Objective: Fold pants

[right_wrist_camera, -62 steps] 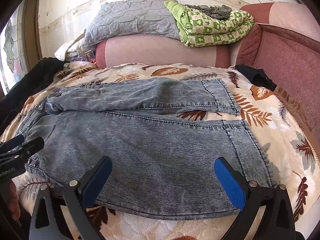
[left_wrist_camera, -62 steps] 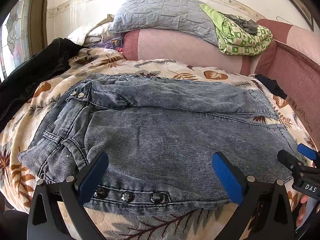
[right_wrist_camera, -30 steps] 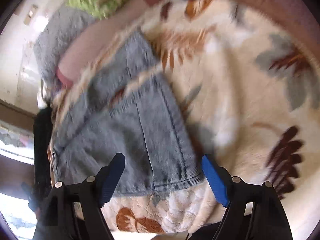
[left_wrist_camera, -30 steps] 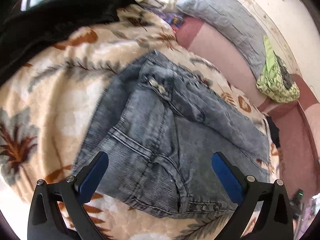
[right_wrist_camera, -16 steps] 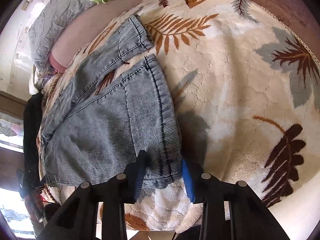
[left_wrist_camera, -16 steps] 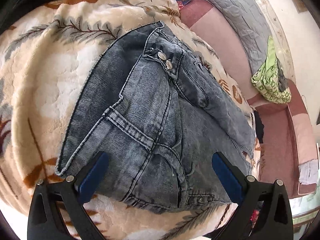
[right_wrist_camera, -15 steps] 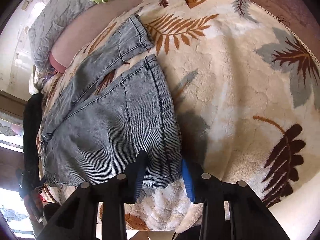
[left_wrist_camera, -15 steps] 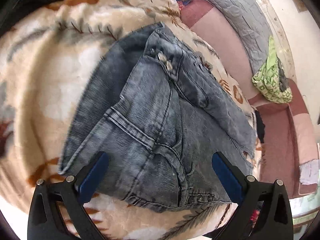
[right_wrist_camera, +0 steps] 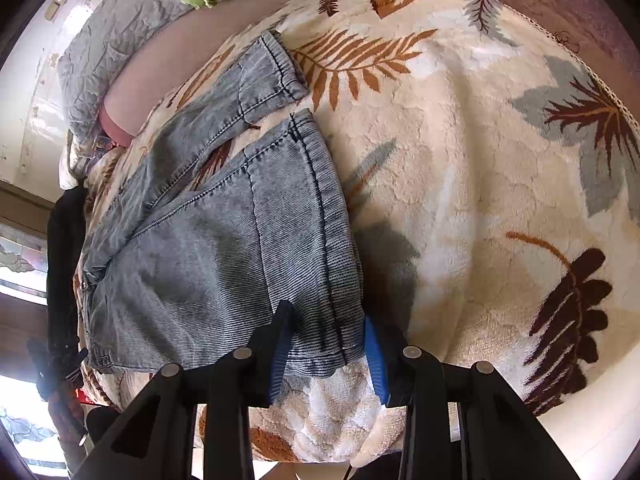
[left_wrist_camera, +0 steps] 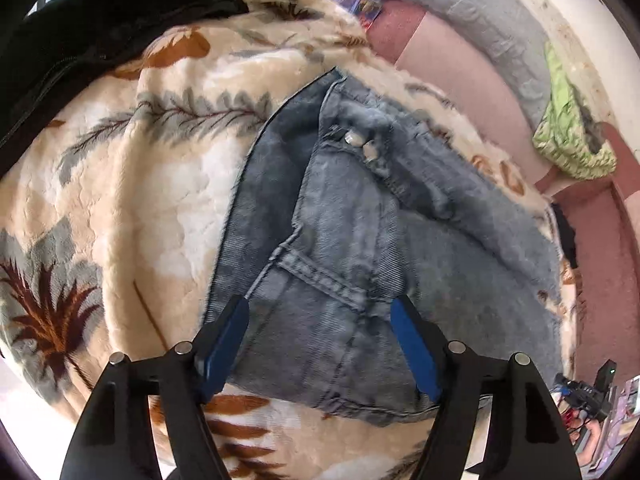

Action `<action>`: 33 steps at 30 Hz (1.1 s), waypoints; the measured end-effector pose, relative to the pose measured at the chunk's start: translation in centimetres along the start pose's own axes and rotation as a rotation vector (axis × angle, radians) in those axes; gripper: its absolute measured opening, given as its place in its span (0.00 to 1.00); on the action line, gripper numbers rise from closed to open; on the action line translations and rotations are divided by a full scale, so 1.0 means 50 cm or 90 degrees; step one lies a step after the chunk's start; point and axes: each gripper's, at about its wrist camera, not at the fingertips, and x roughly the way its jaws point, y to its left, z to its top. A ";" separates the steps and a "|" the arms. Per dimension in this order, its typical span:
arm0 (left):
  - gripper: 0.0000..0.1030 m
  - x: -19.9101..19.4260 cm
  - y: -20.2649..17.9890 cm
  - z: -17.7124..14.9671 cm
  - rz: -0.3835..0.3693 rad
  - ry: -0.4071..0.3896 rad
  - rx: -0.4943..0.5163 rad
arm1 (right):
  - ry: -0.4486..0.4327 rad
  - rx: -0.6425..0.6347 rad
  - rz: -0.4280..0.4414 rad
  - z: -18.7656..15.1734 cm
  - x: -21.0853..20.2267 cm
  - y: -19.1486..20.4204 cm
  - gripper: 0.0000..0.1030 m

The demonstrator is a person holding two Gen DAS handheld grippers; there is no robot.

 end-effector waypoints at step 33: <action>0.06 -0.014 -0.006 -0.037 0.089 0.047 0.069 | -0.010 -0.030 -0.009 -0.002 -0.003 0.011 0.25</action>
